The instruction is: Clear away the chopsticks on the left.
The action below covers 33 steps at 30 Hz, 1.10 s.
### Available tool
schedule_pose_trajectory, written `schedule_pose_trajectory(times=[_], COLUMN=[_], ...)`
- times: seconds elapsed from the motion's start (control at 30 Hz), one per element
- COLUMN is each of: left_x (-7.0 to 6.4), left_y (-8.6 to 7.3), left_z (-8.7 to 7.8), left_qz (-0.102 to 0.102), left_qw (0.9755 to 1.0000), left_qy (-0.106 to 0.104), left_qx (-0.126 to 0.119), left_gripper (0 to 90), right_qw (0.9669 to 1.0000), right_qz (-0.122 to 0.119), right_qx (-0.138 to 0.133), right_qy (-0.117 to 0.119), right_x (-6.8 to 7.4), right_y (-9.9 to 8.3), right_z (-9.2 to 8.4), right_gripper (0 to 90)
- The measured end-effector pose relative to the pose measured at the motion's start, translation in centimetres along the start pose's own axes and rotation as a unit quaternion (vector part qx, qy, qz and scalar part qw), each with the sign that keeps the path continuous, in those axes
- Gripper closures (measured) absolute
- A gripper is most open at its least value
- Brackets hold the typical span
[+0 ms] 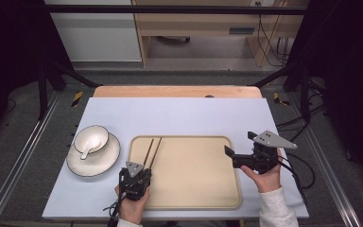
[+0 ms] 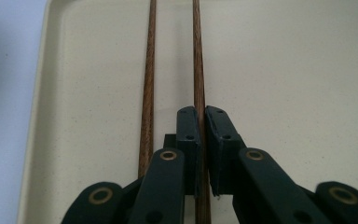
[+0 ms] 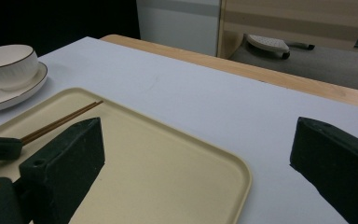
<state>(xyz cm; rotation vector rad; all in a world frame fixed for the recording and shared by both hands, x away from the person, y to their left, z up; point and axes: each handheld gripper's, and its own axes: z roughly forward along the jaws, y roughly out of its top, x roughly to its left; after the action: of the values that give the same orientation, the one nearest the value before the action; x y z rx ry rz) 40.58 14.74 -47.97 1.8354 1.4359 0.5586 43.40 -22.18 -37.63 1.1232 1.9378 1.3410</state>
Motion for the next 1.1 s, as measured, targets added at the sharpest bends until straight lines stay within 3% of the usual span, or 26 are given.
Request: schedule_pose_trajectory(times=[0.43,0.7,0.87,1.0,1.03,1.07,1.1], left_x=[0.0,0.1,0.7,1.5,1.5,1.9,1.9], left_y=[0.1,0.8,2.2,3.9,3.9,4.5,4.5], left_z=[0.1,-0.6,-1.8,-3.2,-3.2,-3.6,-3.6], left_qz=[0.005,0.009,0.026,0.056,0.056,0.065,0.065], left_qw=[1.0000,0.9996,0.9980,0.9932,0.9932,0.9908,0.9908], left_qy=[-0.001,-0.023,-0.048,-0.085,-0.085,-0.101,-0.101], left_qx=[0.007,-0.011,-0.031,-0.056,-0.056,-0.062,-0.062], left_gripper=[82.4,77.9,68.8,62.0,59.9,57.5,55.5], right_qw=[1.0000,1.0000,1.0000,1.0000,1.0000,0.9999,0.9999], right_qz=[-0.003,-0.001,0.002,0.003,0.003,0.003,0.005], right_qx=[0.002,-0.002,-0.006,-0.009,-0.009,-0.011,-0.012], right_qy=[0.001,-0.001,-0.002,-0.002,-0.002,-0.002,-0.003], right_x=[0.0,-0.1,-0.2,-0.3,-0.3,-0.3,-0.4], right_y=[0.0,0.1,0.1,0.2,0.2,0.2,0.2], right_z=[0.0,-0.2,-0.4,-0.6,-0.6,-0.6,-0.7], right_gripper=[3.4,3.4,3.3,3.3,3.3,3.2,3.2])
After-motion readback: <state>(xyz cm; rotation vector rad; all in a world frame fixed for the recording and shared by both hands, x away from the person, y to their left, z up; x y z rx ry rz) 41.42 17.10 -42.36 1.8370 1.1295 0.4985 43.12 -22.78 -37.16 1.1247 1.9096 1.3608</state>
